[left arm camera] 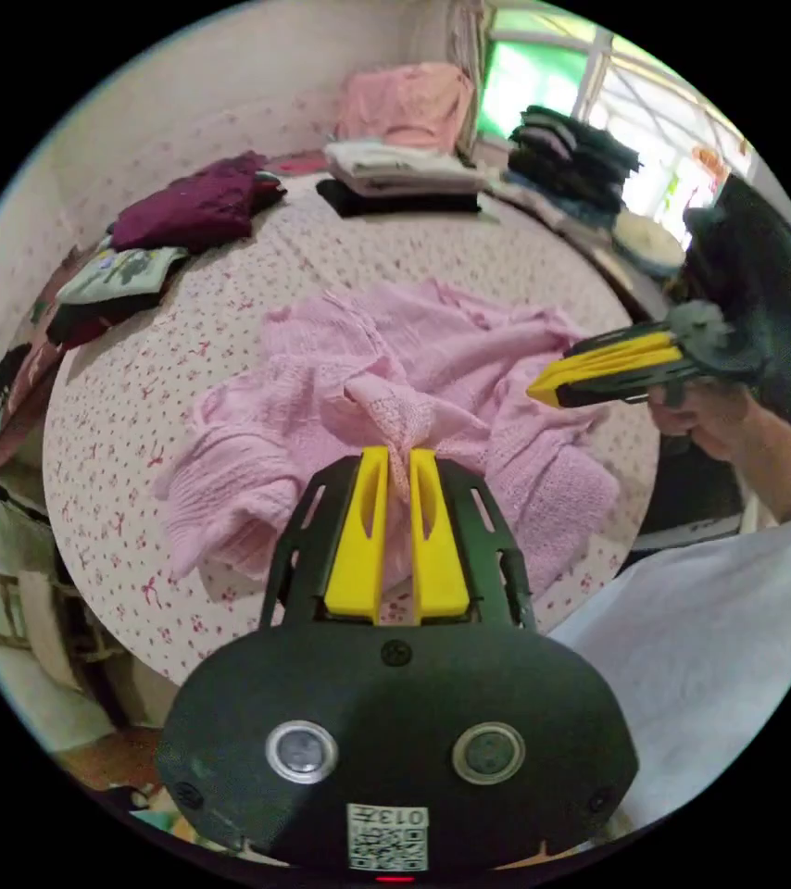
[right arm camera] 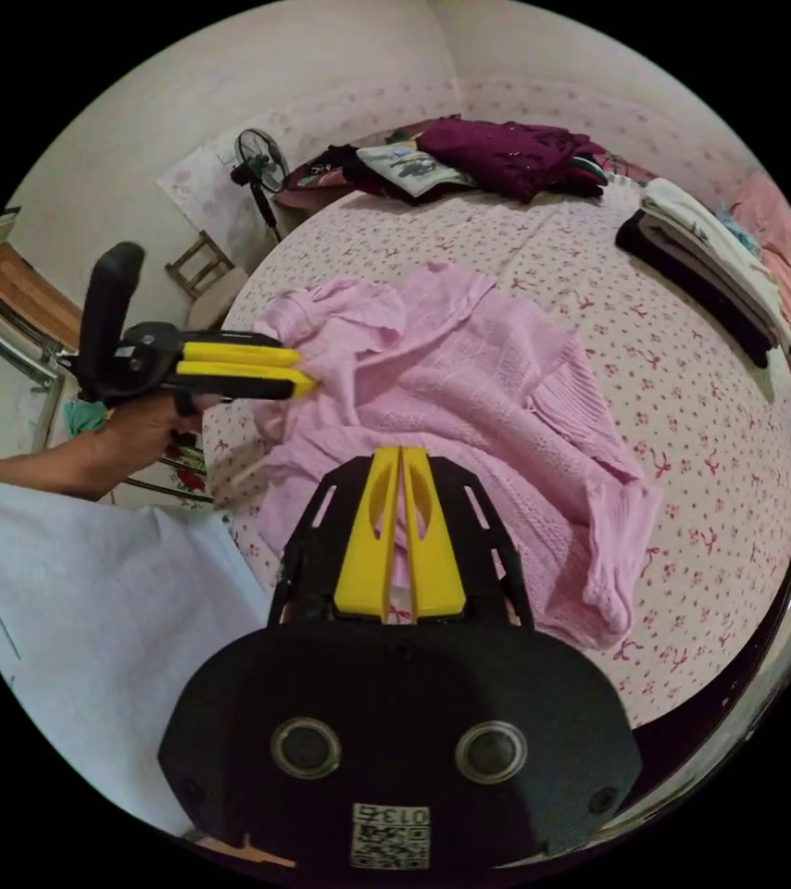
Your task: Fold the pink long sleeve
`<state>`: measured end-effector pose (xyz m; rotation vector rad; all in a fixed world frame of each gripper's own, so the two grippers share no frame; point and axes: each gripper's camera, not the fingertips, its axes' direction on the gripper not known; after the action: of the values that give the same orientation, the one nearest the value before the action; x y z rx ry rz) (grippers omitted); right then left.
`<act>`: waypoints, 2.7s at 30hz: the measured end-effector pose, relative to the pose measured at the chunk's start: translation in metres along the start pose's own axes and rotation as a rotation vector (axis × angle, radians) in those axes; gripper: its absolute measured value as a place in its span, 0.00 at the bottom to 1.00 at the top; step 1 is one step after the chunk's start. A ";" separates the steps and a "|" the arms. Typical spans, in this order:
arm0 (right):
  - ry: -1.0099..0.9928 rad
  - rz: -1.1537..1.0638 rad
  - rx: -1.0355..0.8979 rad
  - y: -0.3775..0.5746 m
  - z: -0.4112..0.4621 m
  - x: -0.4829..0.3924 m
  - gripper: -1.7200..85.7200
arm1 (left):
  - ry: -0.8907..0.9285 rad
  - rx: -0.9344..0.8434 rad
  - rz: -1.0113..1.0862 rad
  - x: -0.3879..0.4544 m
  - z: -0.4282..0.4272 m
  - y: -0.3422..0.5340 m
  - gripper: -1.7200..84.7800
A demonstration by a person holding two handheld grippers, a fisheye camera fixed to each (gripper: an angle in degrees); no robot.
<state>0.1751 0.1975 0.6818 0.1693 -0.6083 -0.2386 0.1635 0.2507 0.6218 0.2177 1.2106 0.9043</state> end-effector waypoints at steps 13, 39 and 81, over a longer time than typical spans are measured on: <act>0.166 0.054 0.054 -0.053 -0.003 0.061 0.14 | 0.225 0.112 -0.654 -0.105 -0.066 0.142 0.15; 0.141 0.383 0.528 0.086 -0.164 0.114 0.04 | -0.075 0.374 -0.222 -0.085 -0.128 -0.010 0.08; 0.076 0.300 0.100 0.162 -0.093 0.107 0.04 | 0.287 0.119 -0.738 -0.184 -0.039 0.040 0.18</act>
<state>0.3415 0.3319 0.7017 0.1801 -0.5627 0.0884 0.0990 0.1359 0.7615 -0.2673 1.4640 0.2197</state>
